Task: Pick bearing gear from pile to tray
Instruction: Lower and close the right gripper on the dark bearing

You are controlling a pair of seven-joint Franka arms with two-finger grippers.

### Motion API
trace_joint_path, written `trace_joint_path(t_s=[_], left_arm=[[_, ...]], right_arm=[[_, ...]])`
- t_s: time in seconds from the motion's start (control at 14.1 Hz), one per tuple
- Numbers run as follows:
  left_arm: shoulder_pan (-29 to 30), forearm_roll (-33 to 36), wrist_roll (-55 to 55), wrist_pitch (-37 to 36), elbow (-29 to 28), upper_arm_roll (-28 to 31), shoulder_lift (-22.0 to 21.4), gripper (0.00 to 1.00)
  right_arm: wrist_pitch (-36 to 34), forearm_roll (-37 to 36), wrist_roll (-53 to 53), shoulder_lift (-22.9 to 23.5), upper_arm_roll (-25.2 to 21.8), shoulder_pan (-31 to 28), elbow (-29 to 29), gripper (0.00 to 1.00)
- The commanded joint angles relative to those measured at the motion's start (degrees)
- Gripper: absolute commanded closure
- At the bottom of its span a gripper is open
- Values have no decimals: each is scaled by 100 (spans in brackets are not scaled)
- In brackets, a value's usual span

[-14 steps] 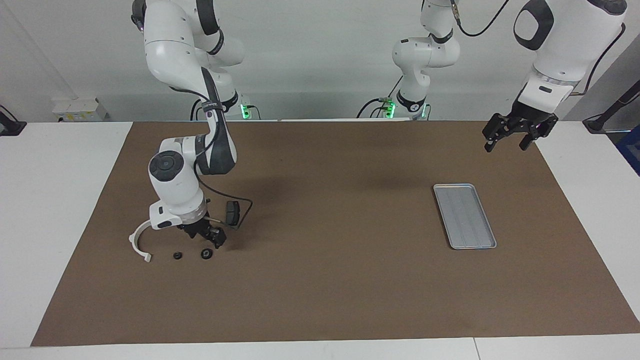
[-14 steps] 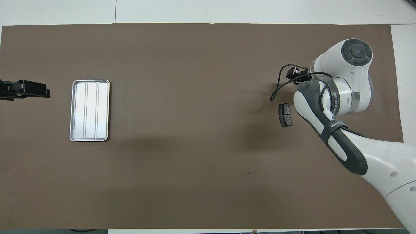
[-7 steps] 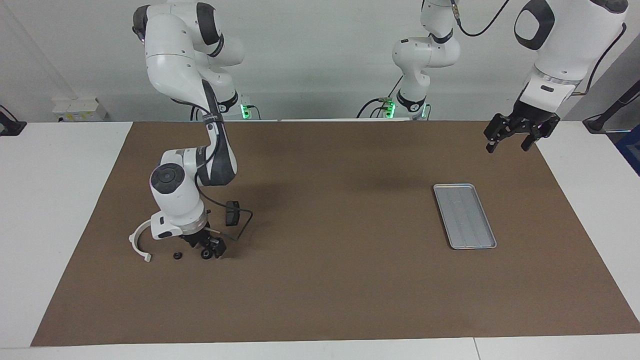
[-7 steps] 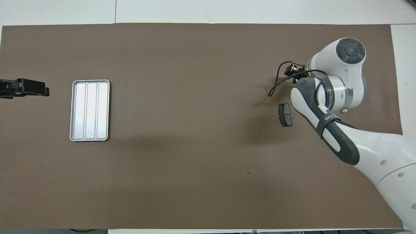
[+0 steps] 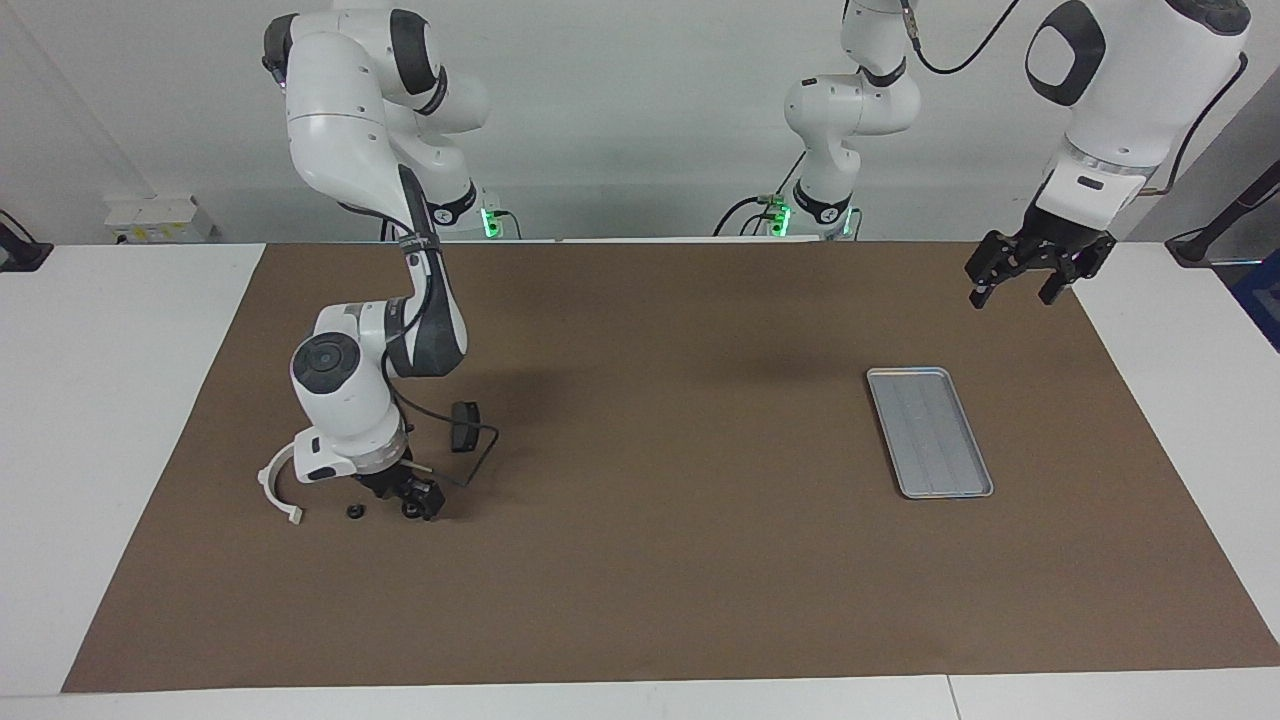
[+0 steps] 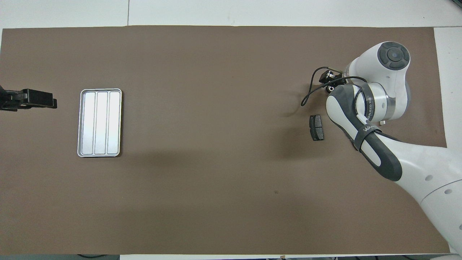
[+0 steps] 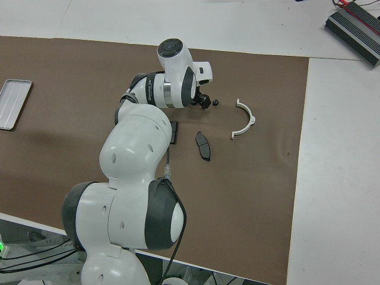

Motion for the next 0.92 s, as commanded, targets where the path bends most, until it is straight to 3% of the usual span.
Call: trace_joint_path(t_s=[0.0, 0.5, 0.85], left_arm=[[-30, -14, -54, 179, -266, 1, -239, 0], [-39, -14, -45, 179, -301, 1, -248, 0], [-4, -14, -27, 214, -354, 1, -265, 0]], right_arm=[[68, 63, 280, 104, 65, -32, 120, 13], [94, 63, 343, 121, 65, 3, 94, 17], [103, 63, 351, 121, 65, 3, 50, 30]])
